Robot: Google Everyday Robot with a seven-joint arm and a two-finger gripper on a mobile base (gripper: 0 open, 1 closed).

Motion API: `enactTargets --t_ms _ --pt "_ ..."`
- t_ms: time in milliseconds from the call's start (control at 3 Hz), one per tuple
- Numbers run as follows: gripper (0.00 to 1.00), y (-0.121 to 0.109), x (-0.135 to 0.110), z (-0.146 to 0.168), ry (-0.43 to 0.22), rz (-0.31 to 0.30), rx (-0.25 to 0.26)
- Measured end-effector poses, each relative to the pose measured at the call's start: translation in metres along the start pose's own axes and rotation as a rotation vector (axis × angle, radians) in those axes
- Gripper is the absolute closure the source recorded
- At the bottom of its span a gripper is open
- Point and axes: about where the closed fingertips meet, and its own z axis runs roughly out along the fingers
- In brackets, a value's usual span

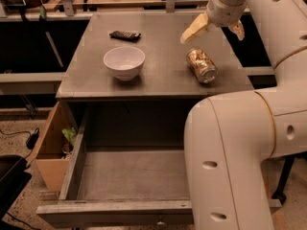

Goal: Place orange can upright

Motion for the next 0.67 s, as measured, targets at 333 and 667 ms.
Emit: enactTargets --t_ms 333,667 --pt "0.00 0.011 0.013 0.007 0.057 -0.015 -0.016" --pt "0.00 0.022 0.034 0.006 0.112 -0.010 -0.027"
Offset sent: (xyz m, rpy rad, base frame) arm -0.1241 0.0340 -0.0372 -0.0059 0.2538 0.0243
